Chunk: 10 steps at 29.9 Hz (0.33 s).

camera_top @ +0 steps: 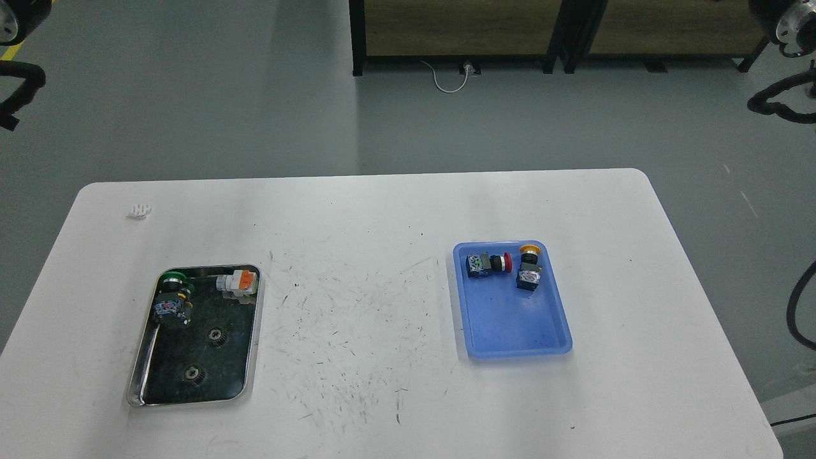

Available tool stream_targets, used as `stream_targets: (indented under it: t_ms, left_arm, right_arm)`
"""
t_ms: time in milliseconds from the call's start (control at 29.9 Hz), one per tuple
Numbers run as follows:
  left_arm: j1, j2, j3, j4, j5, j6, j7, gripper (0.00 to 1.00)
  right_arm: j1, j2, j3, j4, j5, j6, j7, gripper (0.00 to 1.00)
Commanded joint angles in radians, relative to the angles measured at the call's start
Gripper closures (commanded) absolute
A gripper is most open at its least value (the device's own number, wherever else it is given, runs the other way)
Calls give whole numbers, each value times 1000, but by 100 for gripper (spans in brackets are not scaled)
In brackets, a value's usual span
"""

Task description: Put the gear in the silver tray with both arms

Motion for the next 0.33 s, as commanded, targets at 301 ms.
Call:
stream_targets:
  t_ms: [301]
  left_arm:
    - [-13, 11, 1, -3, 0, 20, -9, 1]
  right_arm:
    - [16, -26, 14, 13, 0, 5, 1, 0]
